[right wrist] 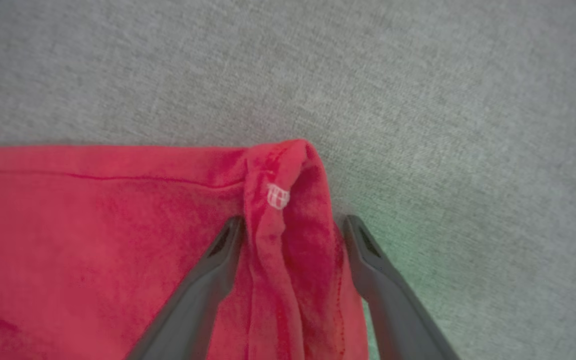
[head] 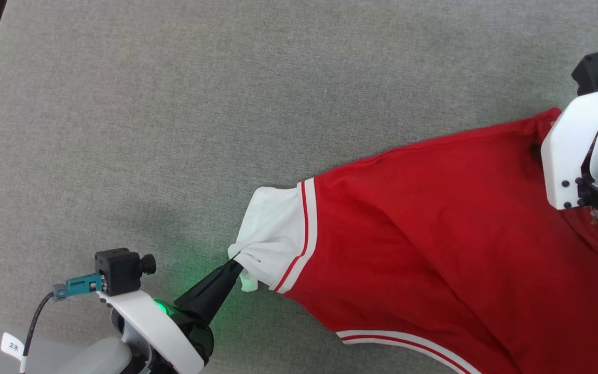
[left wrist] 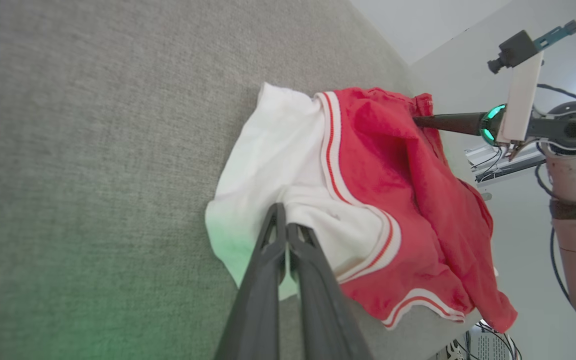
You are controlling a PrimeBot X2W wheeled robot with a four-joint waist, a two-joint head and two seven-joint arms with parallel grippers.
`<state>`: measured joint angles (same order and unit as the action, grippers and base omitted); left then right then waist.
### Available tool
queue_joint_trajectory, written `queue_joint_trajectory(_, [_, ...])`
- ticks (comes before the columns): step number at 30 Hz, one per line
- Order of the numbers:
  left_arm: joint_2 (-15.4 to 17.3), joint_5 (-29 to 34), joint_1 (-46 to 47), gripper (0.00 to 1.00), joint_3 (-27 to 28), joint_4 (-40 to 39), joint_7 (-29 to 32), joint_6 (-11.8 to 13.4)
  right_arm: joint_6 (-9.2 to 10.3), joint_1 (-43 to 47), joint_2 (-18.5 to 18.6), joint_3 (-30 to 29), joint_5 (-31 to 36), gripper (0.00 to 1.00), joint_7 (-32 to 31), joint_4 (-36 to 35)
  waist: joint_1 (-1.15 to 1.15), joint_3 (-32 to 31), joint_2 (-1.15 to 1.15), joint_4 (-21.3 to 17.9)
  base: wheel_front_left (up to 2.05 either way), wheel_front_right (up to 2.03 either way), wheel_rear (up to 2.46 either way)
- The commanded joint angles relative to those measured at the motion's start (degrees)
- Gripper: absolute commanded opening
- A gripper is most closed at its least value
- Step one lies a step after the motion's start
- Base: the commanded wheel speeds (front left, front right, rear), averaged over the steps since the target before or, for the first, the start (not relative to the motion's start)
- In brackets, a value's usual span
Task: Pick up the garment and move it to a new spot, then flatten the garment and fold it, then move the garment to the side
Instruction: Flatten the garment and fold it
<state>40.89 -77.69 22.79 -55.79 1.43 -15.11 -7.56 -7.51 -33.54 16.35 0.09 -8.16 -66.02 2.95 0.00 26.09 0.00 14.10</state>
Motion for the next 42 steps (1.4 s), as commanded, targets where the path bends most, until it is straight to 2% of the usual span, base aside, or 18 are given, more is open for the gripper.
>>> queue_joint_trajectory(1, [-0.2, -0.2, 0.5, 0.00, 0.1, 0.1, 0.0, 0.2, 0.04, 1.9, 0.1, 0.3, 0.0, 1.00, -1.4, 2.2, 0.00, 0.1, 0.00, 0.0, 0.00, 0.00, 0.00])
queue_joint_trajectory(2, [-0.2, -0.2, 0.5, 0.00, 0.3, 0.2, 0.0, 0.2, 0.04, 2.4, 0.1, 0.5, -0.1, 0.98, -2.0, 2.6, 0.00, 0.1, 0.00, -0.1, 0.00, 0.00, 0.00])
queue_joint_trajectory(3, [-0.1, -0.3, 0.4, 0.00, 0.4, 0.2, 0.0, 0.2, 0.04, 2.7, -0.1, 0.7, -0.3, 0.45, -2.0, 2.8, 0.00, 0.0, 0.00, -0.3, 0.00, 0.00, 0.00])
queue_joint_trajectory(4, [-0.1, -0.3, 0.5, 0.00, 0.5, 0.3, 0.0, 0.2, 0.04, 2.9, -0.5, 0.9, -0.6, 0.02, -2.1, 3.0, 0.00, 0.0, 0.00, -0.5, 0.00, 0.00, 0.00])
queue_joint_trajectory(9, [1.1, 0.6, 1.3, 0.00, 0.9, 0.5, 0.0, 0.2, 0.05, 0.3, -2.4, -0.6, -1.5, 0.00, 3.0, 2.4, 0.00, -0.9, 0.00, -1.8, 0.00, 0.00, 0.00])
queue_joint_trajectory(16, [4.6, -0.9, 6.8, 0.00, 3.8, 0.5, -0.1, 0.2, 0.05, -7.0, -5.3, -6.9, -0.5, 0.00, 16.3, 4.2, 0.00, -2.7, 0.00, -3.5, 0.00, 0.00, 0.00])
queue_joint_trajectory(24, [10.2, -6.0, 24.5, 0.00, 6.6, 2.1, 2.5, 0.2, 0.05, -21.0, -9.9, -17.4, 3.1, 0.00, 29.2, 8.7, 0.00, -1.0, 0.00, -5.6, 0.00, 0.00, 0.00])
queue_joint_trajectory(29, [9.9, -10.7, 38.4, 0.00, 12.2, 9.5, 5.2, 0.2, 0.14, -32.3, -12.4, -22.5, 7.2, 0.00, 36.0, 12.3, 0.00, 2.3, 0.00, -7.5, 0.00, 0.00, 0.00])
queue_joint_trajectory(33, [9.2, -10.6, 48.7, 0.00, 16.3, 15.0, 4.9, 0.2, 0.21, -40.3, -12.9, -26.8, 8.9, 0.00, 42.0, 15.1, 0.00, 4.4, 0.00, -8.9, 0.00, 0.00, 0.00])
queue_joint_trajectory(36, [8.2, -10.7, 55.2, 0.00, 19.0, 18.2, 3.6, 0.2, 0.25, -45.0, -12.9, -29.1, 7.9, 0.00, 46.1, 17.7, 0.00, 4.8, 0.00, -9.3, 0.00, 0.00, 0.00])
queue_joint_trajectory(42, [6.4, -12.8, 60.2, 0.00, 22.0, 20.3, 2.3, 0.3, 0.30, -47.4, -12.7, -31.2, 8.5, 0.00, 51.2, 21.5, 0.00, 4.5, 0.00, -9.9, 0.00, 0.00, 0.00])
